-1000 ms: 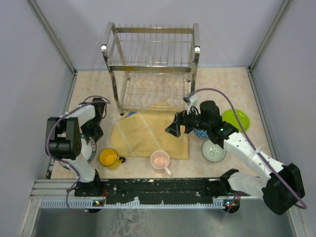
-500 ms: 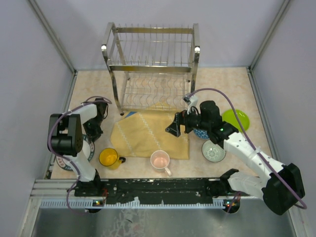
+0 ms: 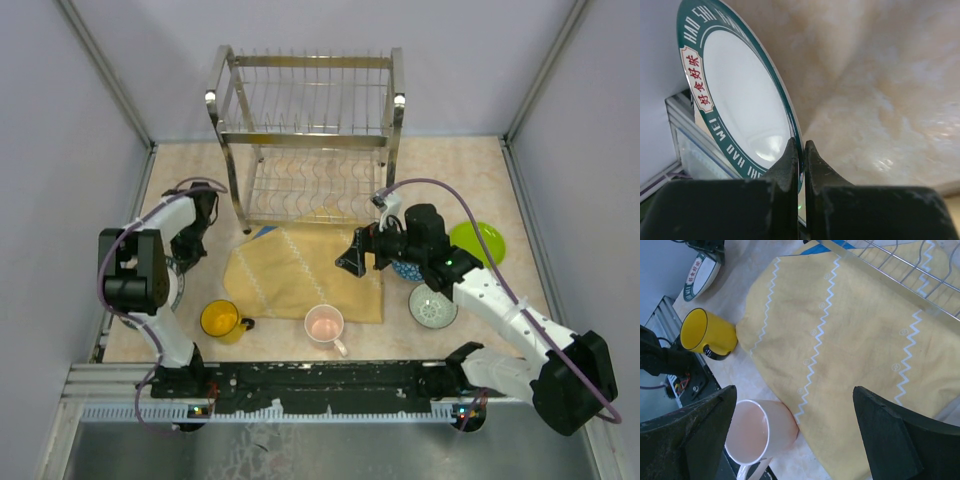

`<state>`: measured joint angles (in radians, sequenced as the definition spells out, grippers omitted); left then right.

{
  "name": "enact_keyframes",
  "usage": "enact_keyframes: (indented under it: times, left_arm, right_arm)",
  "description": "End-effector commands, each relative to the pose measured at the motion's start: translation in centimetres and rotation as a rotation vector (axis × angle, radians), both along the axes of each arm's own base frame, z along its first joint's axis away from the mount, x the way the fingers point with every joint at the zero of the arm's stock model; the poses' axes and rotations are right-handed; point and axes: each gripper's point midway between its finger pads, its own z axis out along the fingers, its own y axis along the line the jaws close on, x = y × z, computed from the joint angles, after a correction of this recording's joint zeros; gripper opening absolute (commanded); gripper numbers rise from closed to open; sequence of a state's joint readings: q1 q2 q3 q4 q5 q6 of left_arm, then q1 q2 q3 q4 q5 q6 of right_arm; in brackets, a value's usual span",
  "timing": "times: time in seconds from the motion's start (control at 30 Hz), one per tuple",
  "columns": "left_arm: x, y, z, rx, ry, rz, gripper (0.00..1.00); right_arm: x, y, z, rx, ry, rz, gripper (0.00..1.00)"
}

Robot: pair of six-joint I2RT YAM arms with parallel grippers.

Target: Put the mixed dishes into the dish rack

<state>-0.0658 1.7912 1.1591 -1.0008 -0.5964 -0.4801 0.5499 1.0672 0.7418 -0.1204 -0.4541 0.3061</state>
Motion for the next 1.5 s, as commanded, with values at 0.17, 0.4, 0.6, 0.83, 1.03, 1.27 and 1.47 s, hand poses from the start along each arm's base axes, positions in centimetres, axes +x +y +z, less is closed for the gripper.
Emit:
enact_keyframes:
  times: [0.17, 0.4, 0.6, 0.83, 1.03, 1.27, 1.47]
  left_arm:
    - [6.1, -4.8, 6.6, -0.198, -0.22, -0.071, 0.0]
    - [7.4, -6.1, 11.7, -0.265, -0.357, -0.077, 0.0]
    - [7.2, -7.2, 15.5, -0.338, -0.46, -0.057, 0.0]
    - [4.9, -9.4, 19.6, -0.486, -0.616, 0.016, 0.0]
    - [2.7, -12.0, 22.8, -0.645, -0.726, 0.081, 0.0]
    - [0.5, -15.1, 25.6, -0.779, -0.81, 0.123, 0.0]
    - [-0.2, -17.0, 27.1, -0.879, -0.85, 0.155, 0.0]
  right_arm:
    - [0.3, 1.1, 2.6, 0.065, -0.068, 0.039, 1.0]
    - [0.6, 1.4, 3.4, 0.08, -0.089, 0.047, 1.0]
    - [0.2, 2.5, 4.9, 0.074, -0.153, 0.079, 1.0]
    - [-0.6, 6.1, 8.4, 0.063, -0.285, 0.102, 1.0]
    - [-0.9, 10.0, 11.7, 0.111, -0.389, 0.047, 1.0]
    - [-3.6, 15.4, 12.8, 0.098, -0.454, 0.1, 0.99]
    - [-4.5, 17.6, 13.9, 0.1, -0.517, 0.076, 0.99]
